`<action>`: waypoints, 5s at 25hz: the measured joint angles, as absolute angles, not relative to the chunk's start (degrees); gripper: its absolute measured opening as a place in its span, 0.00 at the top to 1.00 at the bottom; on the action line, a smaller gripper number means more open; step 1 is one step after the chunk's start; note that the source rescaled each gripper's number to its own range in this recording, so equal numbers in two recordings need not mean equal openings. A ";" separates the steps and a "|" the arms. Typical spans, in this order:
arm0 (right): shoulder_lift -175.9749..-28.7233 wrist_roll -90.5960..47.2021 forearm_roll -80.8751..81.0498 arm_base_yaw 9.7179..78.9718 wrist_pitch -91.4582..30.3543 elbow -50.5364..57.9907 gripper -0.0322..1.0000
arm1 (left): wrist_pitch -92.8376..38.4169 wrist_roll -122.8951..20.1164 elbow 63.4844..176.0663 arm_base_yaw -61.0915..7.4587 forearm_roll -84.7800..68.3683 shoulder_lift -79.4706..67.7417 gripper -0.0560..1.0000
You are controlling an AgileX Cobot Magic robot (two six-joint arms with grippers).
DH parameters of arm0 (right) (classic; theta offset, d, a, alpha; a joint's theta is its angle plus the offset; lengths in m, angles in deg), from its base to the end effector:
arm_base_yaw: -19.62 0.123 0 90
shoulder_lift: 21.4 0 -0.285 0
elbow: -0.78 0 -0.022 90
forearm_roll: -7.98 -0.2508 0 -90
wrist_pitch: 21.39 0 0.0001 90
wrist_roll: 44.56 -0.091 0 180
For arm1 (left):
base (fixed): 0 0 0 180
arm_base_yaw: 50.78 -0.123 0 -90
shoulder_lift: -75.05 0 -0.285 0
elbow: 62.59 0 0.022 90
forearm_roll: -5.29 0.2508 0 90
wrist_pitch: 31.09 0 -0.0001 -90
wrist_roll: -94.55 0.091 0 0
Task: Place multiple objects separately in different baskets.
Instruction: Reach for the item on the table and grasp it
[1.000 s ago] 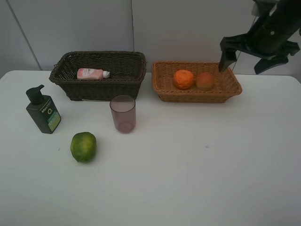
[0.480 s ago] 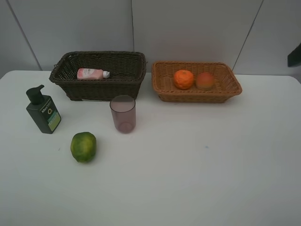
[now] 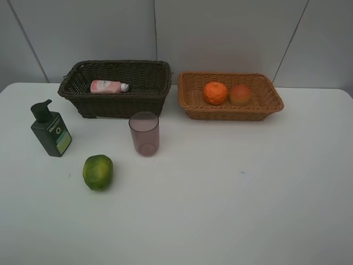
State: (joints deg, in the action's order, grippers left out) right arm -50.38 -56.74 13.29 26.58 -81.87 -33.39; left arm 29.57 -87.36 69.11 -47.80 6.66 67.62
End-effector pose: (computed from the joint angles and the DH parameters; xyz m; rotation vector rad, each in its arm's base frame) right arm 0.0407 -0.0024 0.3438 0.0955 2.1527 0.0802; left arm -0.0062 0.0022 0.2787 0.0177 2.0312 -0.0252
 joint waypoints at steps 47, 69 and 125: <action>-29.00 -48.02 9.67 18.59 -82.02 -46.36 0.04 | 29.57 -87.36 69.11 -47.80 6.66 67.62 0.06; -29.00 -47.97 9.50 21.04 -82.02 -46.36 0.04 | 29.57 -87.36 69.11 -47.80 6.66 67.62 0.06; -29.00 -47.97 9.50 21.04 -82.02 -46.36 0.04 | 24.65 -87.77 93.61 -46.59 13.95 5.87 0.00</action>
State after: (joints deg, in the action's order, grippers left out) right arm -29.00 -47.97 9.50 21.04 -82.02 -46.36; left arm 24.65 -87.77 93.61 -46.59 13.95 5.87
